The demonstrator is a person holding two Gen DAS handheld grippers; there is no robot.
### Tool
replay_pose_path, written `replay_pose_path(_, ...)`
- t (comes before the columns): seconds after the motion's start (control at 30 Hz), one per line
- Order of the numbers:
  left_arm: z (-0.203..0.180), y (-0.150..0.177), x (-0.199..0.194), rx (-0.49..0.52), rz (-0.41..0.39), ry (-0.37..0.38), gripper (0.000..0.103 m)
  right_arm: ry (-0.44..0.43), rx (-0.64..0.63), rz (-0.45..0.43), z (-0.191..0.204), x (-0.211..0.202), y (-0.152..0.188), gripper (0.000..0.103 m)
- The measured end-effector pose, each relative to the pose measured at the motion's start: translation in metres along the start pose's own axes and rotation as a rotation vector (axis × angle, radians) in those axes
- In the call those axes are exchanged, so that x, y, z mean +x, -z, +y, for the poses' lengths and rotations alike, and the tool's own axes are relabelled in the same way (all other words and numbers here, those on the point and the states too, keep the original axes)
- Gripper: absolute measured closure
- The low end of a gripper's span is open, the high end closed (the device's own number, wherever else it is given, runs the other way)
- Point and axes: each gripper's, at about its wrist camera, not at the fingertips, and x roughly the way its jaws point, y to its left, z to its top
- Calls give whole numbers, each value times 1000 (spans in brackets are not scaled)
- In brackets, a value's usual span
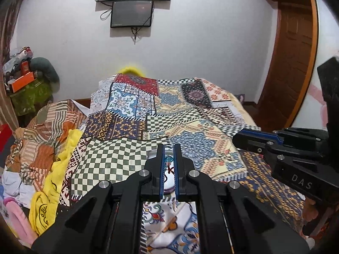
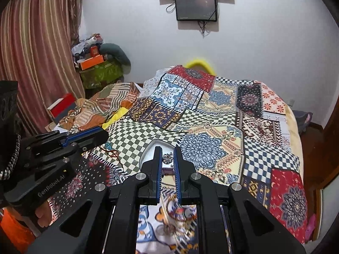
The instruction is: Organize jewelry
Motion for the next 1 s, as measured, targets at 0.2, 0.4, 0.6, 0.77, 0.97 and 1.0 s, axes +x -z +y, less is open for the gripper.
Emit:
replay_pose_path(0.2,8,-2,37,-26,46,-2,97,11,-25,47,-2,33,-9,94)
replay_pose_path(0.4,12,-2,73,-46,112,14,97,-17,-37,120,-11,65,-12,94)
replay_pose_path(0.6,15,6,102,-57,176,24,97,-51,-28,193,-20,92,-12,94)
replay_pose_path(0.77,20,17,122,-75,237,43,97,-101,8,247,-25,108,-10,94)
replay_pose_path(0.97,24,34,137,-67,301,46,97,-112,18,305,-26,124,-4,94)
replay_pose_path(1.0,24,36,137,-63,305,42,97,-113,20,314,-27,128,-4,94)
